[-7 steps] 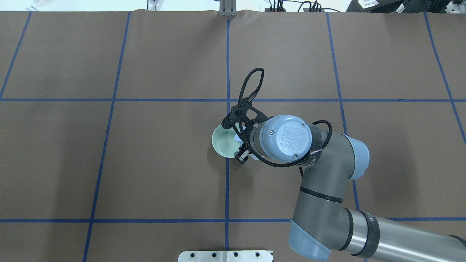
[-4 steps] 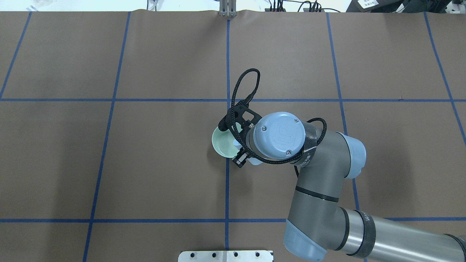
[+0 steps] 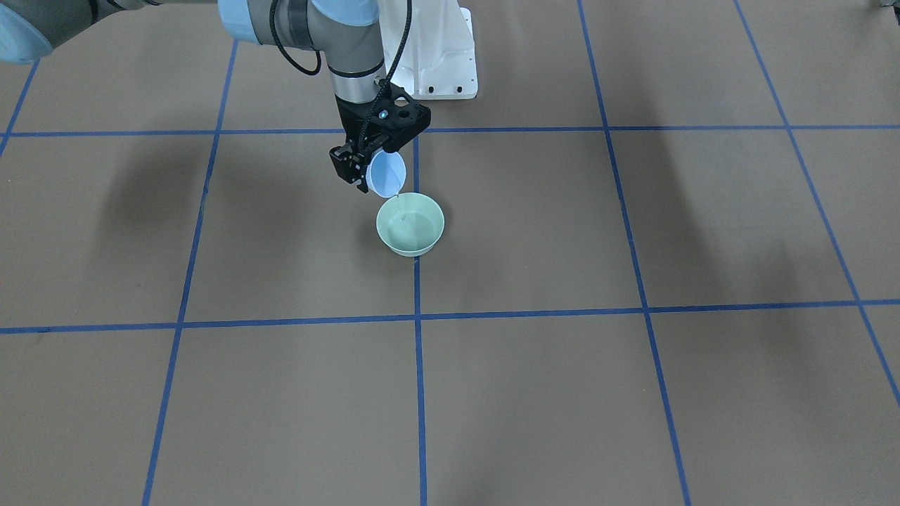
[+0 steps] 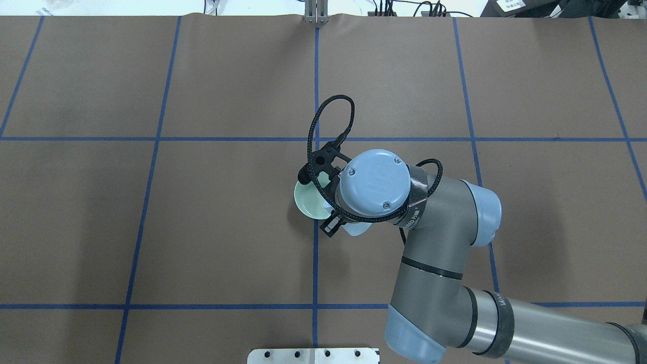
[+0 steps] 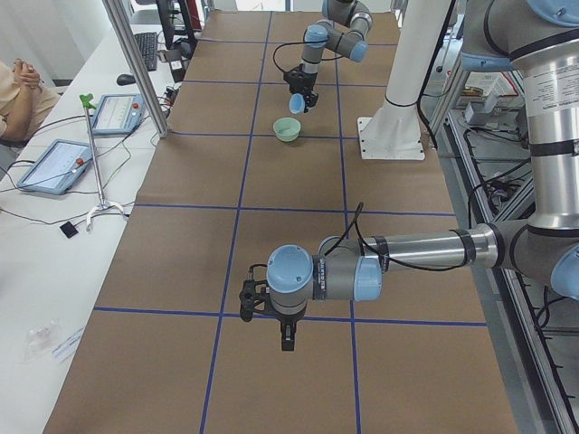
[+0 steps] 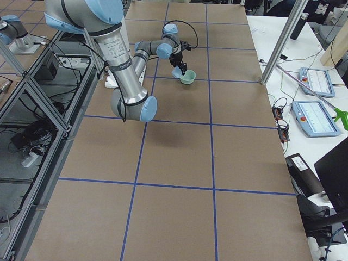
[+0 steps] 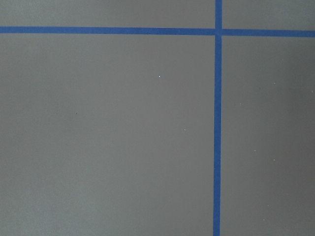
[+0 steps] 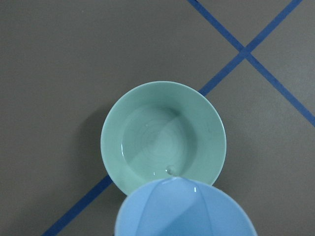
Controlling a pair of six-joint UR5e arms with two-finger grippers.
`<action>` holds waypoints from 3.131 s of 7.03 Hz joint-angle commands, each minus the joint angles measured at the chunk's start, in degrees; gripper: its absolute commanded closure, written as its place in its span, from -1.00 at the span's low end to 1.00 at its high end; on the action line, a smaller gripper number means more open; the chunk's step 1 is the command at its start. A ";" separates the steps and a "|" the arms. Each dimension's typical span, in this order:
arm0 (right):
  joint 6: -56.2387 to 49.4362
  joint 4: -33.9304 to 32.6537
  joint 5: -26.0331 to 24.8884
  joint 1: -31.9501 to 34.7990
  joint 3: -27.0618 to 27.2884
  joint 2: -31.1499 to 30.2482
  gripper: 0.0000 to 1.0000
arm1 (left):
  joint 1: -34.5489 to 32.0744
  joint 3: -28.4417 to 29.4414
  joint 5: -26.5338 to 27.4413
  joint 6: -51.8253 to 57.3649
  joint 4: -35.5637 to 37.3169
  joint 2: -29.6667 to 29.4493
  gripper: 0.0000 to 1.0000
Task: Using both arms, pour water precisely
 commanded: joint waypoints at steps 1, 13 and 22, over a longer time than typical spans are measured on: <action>0.26 -3.65 1.65 0.00 -0.02 1.89 1.00 | -0.36 -0.07 0.00 -0.05 0.00 0.00 -1.00; 25.60 22.27 -3.86 5.27 0.50 -5.66 1.00 | -0.36 -0.59 0.00 0.04 -0.09 0.00 -1.00; 41.46 26.40 -30.92 10.90 7.19 -28.06 1.00 | -0.36 -1.21 0.00 -0.05 -1.67 0.27 -1.00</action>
